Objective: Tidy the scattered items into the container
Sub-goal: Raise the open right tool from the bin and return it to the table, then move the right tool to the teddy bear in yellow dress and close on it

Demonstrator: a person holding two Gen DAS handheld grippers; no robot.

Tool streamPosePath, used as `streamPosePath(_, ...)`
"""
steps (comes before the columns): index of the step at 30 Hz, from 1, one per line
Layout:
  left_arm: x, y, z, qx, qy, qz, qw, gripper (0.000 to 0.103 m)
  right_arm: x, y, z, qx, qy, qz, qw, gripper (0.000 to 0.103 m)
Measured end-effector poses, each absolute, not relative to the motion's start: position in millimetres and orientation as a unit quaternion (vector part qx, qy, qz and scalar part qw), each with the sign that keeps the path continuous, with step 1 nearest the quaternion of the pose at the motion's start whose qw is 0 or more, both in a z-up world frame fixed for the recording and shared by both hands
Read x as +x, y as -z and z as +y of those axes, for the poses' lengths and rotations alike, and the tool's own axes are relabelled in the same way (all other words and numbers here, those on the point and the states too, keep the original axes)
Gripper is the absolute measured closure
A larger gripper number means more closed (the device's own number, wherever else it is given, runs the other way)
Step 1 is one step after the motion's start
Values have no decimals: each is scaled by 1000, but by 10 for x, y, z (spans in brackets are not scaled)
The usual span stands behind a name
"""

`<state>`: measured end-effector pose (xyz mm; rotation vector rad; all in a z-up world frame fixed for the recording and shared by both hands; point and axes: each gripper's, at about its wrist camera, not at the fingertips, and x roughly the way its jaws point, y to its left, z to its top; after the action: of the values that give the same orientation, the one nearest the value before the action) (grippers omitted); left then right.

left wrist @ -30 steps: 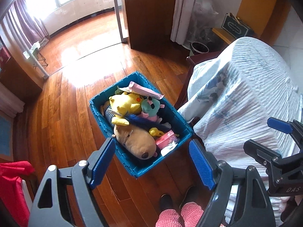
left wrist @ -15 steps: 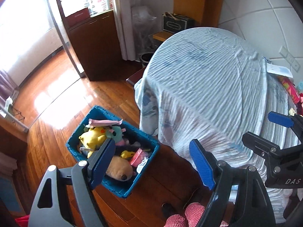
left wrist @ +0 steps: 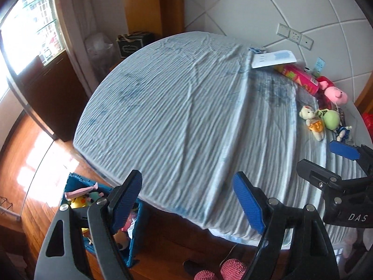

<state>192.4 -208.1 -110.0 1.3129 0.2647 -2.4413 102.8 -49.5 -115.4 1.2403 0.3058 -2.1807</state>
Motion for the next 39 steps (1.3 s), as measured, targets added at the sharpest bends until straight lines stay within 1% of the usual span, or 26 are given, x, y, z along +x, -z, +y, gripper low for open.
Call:
streamPosePath(3, 1674, 1085, -1784, 467, 866, 83, 156, 23, 811, 1146, -128, 473, 831, 98, 275, 2)
streamPosePath(11, 1078, 1113, -1067, 474, 870, 63, 118, 23, 370, 1148, 621, 479, 839, 80, 247, 2)
streamPosePath(20, 592, 1143, -494, 476, 875, 44, 78, 23, 41, 1167, 1434, 476, 853, 47, 208, 2)
streamPosePath(29, 184, 1197, -306, 482, 875, 17, 35, 23, -47, 1152, 1677, 478, 858, 23, 187, 2)
streamPosePath(39, -387, 1375, -451, 498, 866, -33, -41, 23, -253, 1280, 1450, 490, 858, -2, 153, 3)
